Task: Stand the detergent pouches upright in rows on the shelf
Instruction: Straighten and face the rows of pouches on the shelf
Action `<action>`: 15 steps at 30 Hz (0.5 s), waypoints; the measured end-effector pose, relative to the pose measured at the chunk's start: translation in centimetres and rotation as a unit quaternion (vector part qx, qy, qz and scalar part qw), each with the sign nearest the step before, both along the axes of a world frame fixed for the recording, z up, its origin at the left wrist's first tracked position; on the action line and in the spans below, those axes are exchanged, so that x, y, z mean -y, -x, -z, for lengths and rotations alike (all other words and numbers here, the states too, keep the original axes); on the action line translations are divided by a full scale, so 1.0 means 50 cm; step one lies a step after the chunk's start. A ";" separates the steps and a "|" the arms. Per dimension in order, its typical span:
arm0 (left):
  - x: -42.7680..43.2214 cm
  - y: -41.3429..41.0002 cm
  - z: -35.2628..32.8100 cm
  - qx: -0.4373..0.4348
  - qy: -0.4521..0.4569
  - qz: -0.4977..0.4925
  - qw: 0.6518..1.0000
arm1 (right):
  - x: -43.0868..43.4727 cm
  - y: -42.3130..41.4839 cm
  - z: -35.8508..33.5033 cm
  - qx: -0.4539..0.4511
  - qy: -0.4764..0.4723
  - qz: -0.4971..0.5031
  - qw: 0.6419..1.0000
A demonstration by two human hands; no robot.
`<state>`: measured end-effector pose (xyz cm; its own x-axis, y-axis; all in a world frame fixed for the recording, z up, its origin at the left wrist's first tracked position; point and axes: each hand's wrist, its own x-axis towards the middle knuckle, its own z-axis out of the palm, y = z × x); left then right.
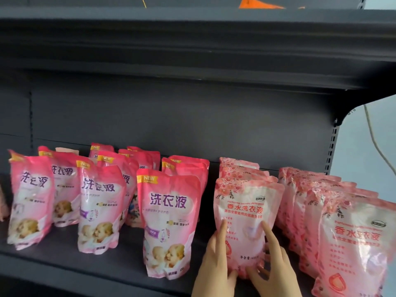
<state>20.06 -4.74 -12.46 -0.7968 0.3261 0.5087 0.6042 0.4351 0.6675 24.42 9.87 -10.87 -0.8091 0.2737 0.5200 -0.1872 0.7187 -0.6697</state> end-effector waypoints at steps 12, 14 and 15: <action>0.027 -0.020 -0.037 -0.015 0.135 0.010 0.991 | -0.006 -0.020 -0.014 0.018 -0.020 0.006 1.000; 0.039 -0.031 -0.058 -0.028 0.196 0.014 0.980 | -0.016 -0.032 -0.033 0.018 -0.078 0.013 0.997; 0.047 -0.036 -0.071 -0.038 0.231 0.016 0.972 | -0.021 -0.038 -0.044 0.018 -0.110 0.016 0.994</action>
<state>21.85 -7.08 -8.92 -0.7483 0.5573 0.3598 0.6623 0.6584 0.3575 26.31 10.93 -8.66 -0.8204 0.1826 0.5419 -0.1405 0.8542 -0.5006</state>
